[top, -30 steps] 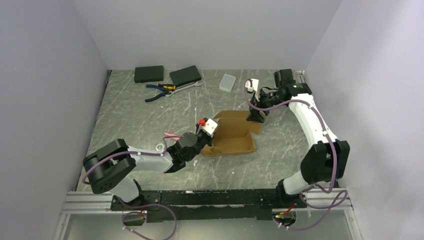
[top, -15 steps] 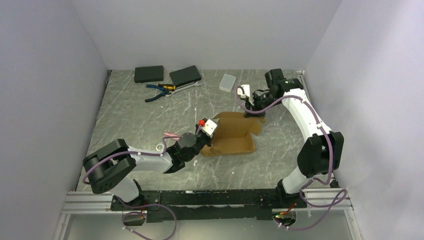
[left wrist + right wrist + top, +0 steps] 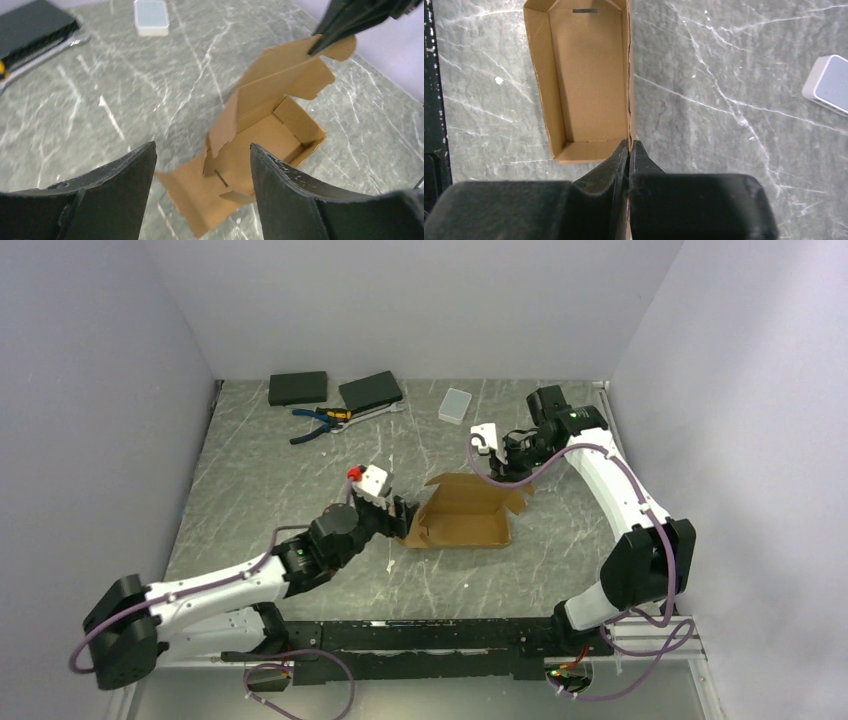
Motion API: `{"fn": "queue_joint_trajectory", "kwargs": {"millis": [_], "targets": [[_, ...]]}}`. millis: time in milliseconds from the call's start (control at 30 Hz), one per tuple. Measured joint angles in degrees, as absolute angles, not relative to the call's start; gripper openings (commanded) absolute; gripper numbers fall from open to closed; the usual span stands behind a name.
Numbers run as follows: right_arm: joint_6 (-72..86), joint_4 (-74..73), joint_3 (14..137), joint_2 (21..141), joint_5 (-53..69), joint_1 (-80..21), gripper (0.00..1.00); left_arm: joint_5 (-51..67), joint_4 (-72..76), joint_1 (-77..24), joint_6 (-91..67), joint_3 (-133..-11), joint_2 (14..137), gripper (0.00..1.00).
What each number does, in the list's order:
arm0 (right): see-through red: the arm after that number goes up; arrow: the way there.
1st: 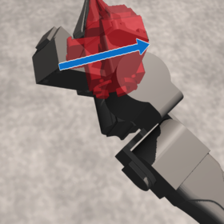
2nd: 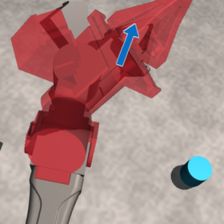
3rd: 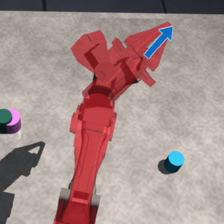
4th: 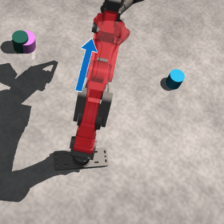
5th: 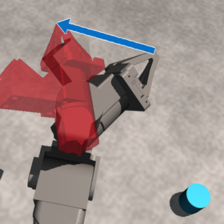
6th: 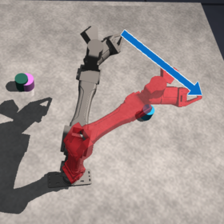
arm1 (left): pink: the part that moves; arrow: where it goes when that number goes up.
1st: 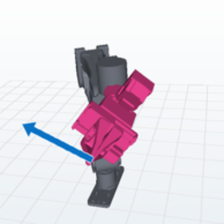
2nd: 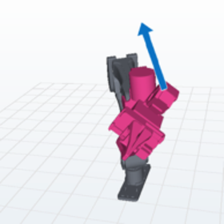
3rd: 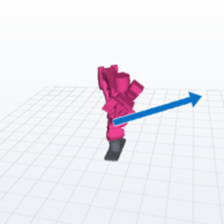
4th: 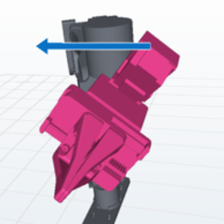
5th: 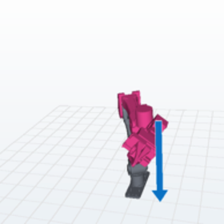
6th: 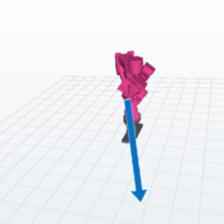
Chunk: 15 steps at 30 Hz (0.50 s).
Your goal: Fold the paper box
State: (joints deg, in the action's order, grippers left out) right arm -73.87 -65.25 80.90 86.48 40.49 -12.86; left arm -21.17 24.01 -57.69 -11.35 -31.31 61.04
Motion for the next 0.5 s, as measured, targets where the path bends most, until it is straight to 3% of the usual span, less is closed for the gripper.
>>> {"fn": "queue_joint_trajectory", "kwargs": {"millis": [167,267,367,500], "targets": [[-72.4,-64.6,79.9,86.5,38.8,-14.5,0.03,-21.1,12.8,-52.9,-21.7,-28.4,52.3,0.61],[-71.3,-63.6,79.9,86.5,38.1,-14.8,0.03,-16.6,11.5,-46.5,-27.6,-22.4,50.1,0.66],[-69.7,-62.7,79.9,86.5,37.8,-14.8,0.03,-11.7,12.4,-42.3,-31.9,-17.9,52.0,0.69],[-67.9,-62.4,79.9,86.5,37.8,-14.8,0.03,-5.7,16.8,-40.0,-35.8,-16.4,59.5,0.64]]}}
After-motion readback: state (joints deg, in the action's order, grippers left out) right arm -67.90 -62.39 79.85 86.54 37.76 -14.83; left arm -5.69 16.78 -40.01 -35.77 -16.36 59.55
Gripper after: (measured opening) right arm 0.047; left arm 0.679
